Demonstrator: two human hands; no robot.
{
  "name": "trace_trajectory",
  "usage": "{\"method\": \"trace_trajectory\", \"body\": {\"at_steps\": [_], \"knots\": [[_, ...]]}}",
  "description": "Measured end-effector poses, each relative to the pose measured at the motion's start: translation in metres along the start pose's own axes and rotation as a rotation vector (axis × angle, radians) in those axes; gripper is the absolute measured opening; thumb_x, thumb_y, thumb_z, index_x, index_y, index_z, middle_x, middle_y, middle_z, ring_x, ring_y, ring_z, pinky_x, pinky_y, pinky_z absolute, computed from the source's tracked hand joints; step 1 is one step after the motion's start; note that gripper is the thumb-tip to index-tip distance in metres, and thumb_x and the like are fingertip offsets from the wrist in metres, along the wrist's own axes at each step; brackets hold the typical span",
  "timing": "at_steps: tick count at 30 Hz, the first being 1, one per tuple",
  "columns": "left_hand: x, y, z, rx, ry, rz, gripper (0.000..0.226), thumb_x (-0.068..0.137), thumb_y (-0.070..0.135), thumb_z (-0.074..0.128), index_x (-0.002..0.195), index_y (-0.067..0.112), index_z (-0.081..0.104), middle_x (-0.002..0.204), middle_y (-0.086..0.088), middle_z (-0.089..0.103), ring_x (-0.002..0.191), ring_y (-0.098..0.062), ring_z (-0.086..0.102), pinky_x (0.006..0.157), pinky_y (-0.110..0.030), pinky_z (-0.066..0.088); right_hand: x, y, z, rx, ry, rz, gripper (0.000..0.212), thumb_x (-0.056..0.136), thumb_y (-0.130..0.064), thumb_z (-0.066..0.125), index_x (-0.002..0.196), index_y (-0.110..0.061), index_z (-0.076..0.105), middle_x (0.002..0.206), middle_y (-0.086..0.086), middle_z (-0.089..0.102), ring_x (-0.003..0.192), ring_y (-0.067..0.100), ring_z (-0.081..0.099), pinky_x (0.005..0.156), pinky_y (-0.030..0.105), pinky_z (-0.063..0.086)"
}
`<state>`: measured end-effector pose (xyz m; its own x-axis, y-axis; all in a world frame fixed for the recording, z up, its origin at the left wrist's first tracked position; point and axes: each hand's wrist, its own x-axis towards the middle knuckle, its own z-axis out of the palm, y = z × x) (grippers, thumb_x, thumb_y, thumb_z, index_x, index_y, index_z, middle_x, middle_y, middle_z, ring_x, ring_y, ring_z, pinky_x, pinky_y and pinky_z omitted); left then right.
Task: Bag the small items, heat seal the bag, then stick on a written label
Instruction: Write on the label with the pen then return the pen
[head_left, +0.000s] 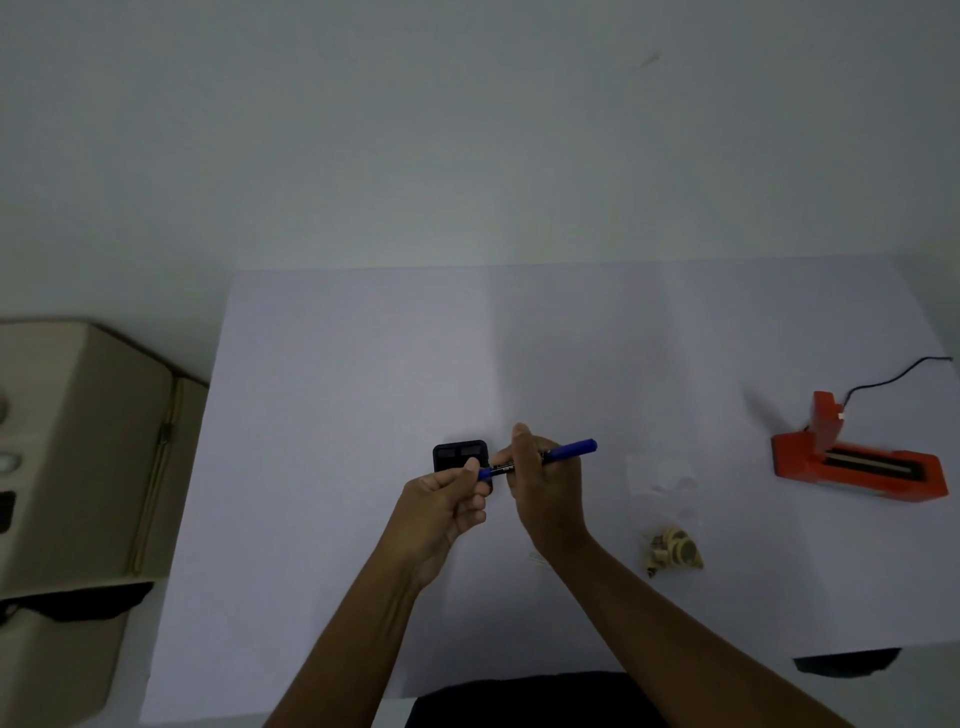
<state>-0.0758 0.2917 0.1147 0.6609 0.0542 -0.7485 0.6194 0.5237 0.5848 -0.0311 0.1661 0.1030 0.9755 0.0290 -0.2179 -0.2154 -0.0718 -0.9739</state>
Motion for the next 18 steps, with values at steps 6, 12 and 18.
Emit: {"method": "trace_trajectory", "body": {"at_steps": [6, 12, 18], "knots": [[-0.003, 0.034, -0.008, 0.289, 0.120, 0.292, 0.020, 0.095, 0.015, 0.059, 0.098, 0.001, 0.072, 0.070, -0.009, 0.071, 0.059, -0.014, 0.063, 0.061, -0.025, 0.058, 0.014, 0.009, 0.002, 0.116, -0.152, 0.040, 0.050, 0.100, -0.041, 0.050, 0.085, 0.003, 0.070, 0.053, 0.006, 0.053, 0.047, 0.010, 0.044, 0.047, 0.017, 0.036], [0.002, 0.073, -0.043, 0.726, 0.423, 0.628, 0.018, 0.095, 0.017, 0.058, 0.082, 0.014, 0.070, 0.067, -0.001, 0.069, 0.055, -0.006, 0.063, 0.057, -0.010, 0.050, 0.024, 0.039, -0.015, -0.012, -0.095, 0.166, 0.074, 0.089, -0.074, 0.036, 0.098, -0.009, 0.069, 0.061, 0.004, 0.057, 0.047, 0.006, 0.044, 0.045, 0.017, 0.034], [0.044, 0.052, -0.060, 1.177, 0.372, 0.499, 0.023, 0.096, 0.016, 0.058, 0.081, 0.002, 0.069, 0.073, -0.011, 0.069, 0.064, -0.024, 0.066, 0.063, -0.034, 0.056, 0.029, 0.081, -0.014, -0.345, -0.085, 0.298, 0.041, 0.102, -0.036, 0.049, 0.082, -0.004, 0.064, 0.069, 0.003, 0.059, 0.054, 0.006, 0.048, 0.058, 0.023, 0.043]]}}
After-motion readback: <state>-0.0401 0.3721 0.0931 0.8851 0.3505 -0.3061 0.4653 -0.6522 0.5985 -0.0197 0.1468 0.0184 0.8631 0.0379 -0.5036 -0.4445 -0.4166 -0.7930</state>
